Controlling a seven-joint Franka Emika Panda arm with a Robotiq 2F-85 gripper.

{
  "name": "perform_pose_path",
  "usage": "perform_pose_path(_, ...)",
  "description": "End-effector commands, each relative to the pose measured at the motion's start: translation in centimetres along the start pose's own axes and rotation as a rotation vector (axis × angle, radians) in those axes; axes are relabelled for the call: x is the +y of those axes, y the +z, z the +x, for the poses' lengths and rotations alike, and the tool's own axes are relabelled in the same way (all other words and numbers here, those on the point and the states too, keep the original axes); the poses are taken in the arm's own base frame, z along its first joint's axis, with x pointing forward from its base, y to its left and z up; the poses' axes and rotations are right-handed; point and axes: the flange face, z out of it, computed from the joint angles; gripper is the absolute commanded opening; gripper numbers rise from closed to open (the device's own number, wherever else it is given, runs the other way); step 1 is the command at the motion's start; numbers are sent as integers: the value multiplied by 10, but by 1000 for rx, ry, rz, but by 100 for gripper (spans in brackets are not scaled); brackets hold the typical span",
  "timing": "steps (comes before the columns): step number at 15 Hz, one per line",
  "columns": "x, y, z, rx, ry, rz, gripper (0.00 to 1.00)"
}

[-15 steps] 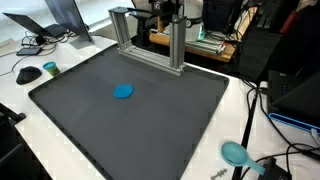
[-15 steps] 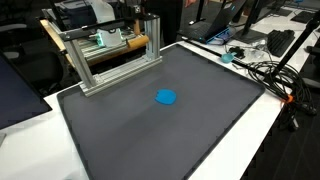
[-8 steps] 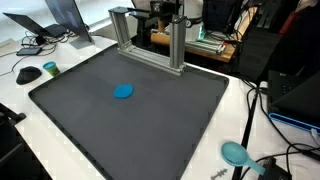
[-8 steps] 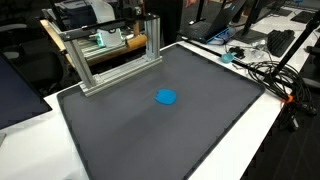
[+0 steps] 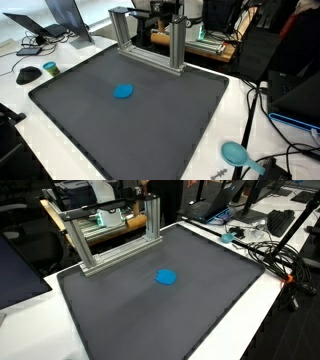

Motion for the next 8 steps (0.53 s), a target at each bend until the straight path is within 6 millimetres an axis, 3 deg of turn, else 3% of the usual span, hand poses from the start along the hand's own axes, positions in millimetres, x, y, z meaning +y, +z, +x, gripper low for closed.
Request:
perform_pose_path(1,-5,14,44,-41,6,-19,100)
perform_pose_path(8,-6,53,114,-103,37,-48,100)
